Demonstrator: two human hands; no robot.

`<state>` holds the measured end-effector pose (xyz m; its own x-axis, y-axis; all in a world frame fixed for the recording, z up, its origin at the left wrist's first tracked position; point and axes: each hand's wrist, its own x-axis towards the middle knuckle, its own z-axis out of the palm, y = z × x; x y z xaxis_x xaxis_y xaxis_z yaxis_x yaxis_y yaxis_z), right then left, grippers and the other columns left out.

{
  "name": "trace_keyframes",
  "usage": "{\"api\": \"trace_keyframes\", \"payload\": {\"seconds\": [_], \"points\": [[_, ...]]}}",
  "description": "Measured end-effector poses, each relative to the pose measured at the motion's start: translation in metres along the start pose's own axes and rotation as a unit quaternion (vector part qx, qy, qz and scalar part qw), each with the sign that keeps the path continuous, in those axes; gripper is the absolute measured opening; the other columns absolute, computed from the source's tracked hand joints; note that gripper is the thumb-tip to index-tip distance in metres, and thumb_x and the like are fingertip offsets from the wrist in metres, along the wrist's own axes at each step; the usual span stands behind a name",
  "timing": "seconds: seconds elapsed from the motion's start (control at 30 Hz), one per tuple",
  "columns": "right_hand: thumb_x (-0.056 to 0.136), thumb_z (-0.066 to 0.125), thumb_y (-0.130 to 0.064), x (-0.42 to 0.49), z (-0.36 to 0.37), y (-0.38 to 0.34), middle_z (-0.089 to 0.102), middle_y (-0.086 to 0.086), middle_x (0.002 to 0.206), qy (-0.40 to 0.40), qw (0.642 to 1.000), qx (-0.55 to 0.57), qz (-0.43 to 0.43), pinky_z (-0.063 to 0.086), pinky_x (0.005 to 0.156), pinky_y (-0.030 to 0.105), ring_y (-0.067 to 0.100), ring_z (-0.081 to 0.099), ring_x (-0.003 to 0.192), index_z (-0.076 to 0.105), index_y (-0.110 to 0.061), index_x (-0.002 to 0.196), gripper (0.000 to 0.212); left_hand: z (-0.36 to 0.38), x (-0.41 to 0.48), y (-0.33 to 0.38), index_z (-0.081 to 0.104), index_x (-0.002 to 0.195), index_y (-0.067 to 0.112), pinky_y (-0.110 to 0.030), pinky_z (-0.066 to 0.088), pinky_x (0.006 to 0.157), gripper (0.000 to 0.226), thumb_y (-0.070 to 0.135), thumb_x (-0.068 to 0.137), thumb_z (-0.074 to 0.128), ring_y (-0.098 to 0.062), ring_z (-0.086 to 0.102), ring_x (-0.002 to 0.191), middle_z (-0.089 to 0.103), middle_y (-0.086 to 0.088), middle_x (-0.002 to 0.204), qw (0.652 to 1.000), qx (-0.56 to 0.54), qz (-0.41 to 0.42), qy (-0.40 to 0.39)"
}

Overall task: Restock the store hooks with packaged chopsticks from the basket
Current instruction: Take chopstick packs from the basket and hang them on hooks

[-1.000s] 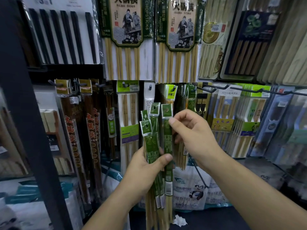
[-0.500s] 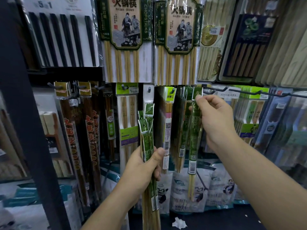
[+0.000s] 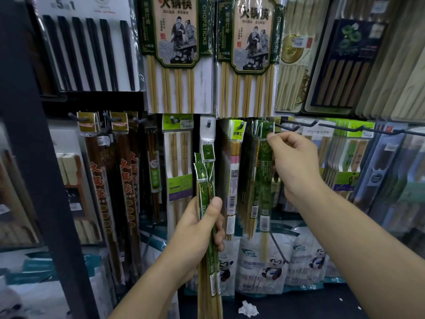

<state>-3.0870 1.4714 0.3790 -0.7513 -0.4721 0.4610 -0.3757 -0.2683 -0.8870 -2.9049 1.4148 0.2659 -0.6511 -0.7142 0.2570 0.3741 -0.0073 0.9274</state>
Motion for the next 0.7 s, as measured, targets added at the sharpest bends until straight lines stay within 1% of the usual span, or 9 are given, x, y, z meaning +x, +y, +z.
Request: {"api": "trace_keyframes", "payload": {"seconds": [0.07,0.13,0.23,0.3,0.4,0.43,0.5,0.6,0.7], "points": [[0.096,0.067,-0.03,0.0,0.0,0.002,0.056,-0.016,0.058,0.007,1.0,-0.014,-0.006,0.047,0.066,0.027,0.002,0.052,0.059,0.071,-0.022,0.08,0.019,0.0,-0.001,0.001,0.053,0.11,0.012,-0.029,0.048,0.051,0.049,0.049,0.082,0.069,-0.016,0.049,0.053,0.056,0.0,0.072,1.0,-0.008,-0.011,-0.002],[0.095,0.069,-0.033,-0.004,-0.001,0.004,0.061,-0.006,0.07,0.019,0.999,-0.025,-0.015,0.048,0.069,0.029,0.01,0.056,0.069,0.068,-0.02,0.082,0.018,-0.001,-0.002,0.002,0.053,0.114,0.009,-0.029,0.047,0.05,0.048,0.041,0.082,0.069,-0.016,0.049,0.053,0.057,-0.002,0.073,0.999,-0.036,-0.024,-0.009],[0.093,0.07,-0.035,-0.018,-0.003,0.006,0.06,0.0,0.076,0.018,0.999,-0.042,-0.024,0.048,0.067,0.029,0.012,0.056,0.069,0.064,-0.02,0.084,0.019,-0.001,-0.003,0.003,0.061,0.111,0.015,-0.03,0.048,0.05,0.036,0.036,0.083,0.07,-0.017,0.051,0.053,0.058,-0.004,0.075,0.997,-0.063,-0.025,-0.027],[0.093,0.071,-0.034,-0.032,-0.003,0.007,0.064,0.001,0.074,-0.041,0.998,-0.041,-0.025,0.05,0.062,0.024,0.007,0.058,0.067,0.067,-0.023,0.084,0.014,0.0,-0.003,0.003,0.065,0.102,0.019,-0.032,0.05,0.052,0.022,0.036,0.088,0.07,-0.018,0.054,0.054,0.06,-0.005,0.077,0.998,-0.051,-0.015,-0.036],[0.093,0.071,-0.031,-0.048,0.002,0.009,0.073,-0.002,0.084,-0.159,0.986,-0.048,-0.026,0.048,0.058,0.012,0.003,0.066,0.073,0.072,-0.03,0.091,0.002,0.003,-0.005,0.002,0.063,0.103,0.017,-0.035,0.054,0.055,0.017,0.033,0.096,0.065,-0.021,0.06,0.058,0.064,-0.007,0.079,0.998,-0.038,-0.018,-0.053],[0.093,0.071,-0.031,-0.051,0.005,0.01,0.074,-0.006,0.084,-0.183,0.982,-0.046,-0.023,0.048,0.058,0.012,0.003,0.067,0.074,0.072,-0.031,0.093,0.001,0.005,-0.006,0.001,0.061,0.105,0.016,-0.036,0.056,0.056,0.017,0.032,0.098,0.063,-0.022,0.062,0.059,0.065,-0.009,0.08,0.997,-0.037,-0.021,-0.059],[0.095,0.069,-0.03,-0.053,0.009,0.01,0.073,-0.012,0.074,-0.207,0.978,-0.036,-0.013,0.046,0.056,0.011,-0.001,0.066,0.067,0.071,-0.029,0.094,0.002,0.008,-0.007,0.001,0.057,0.108,0.012,-0.036,0.057,0.055,0.019,0.029,0.1,0.059,-0.025,0.064,0.059,0.067,-0.011,0.08,0.998,-0.029,-0.022,-0.06],[0.096,0.068,-0.029,-0.053,0.011,0.01,0.066,-0.014,0.064,-0.207,0.978,-0.031,-0.016,0.044,0.055,0.012,-0.003,0.06,0.061,0.071,-0.025,0.087,0.011,0.013,-0.008,0.0,0.052,0.111,0.007,-0.039,0.059,0.055,0.018,0.022,0.103,0.055,-0.027,0.066,0.062,0.068,-0.013,0.077,0.998,-0.028,-0.012,-0.047],[0.097,0.067,-0.029,-0.053,0.01,0.009,0.063,-0.012,0.062,-0.187,0.982,-0.02,-0.024,0.044,0.058,0.016,0.001,0.058,0.062,0.071,-0.025,0.082,0.016,0.016,-0.007,0.0,0.058,0.112,0.01,-0.046,0.063,0.062,0.013,0.017,0.105,0.05,-0.029,0.07,0.067,0.073,-0.017,0.083,0.999,-0.024,0.015,-0.025]]}}
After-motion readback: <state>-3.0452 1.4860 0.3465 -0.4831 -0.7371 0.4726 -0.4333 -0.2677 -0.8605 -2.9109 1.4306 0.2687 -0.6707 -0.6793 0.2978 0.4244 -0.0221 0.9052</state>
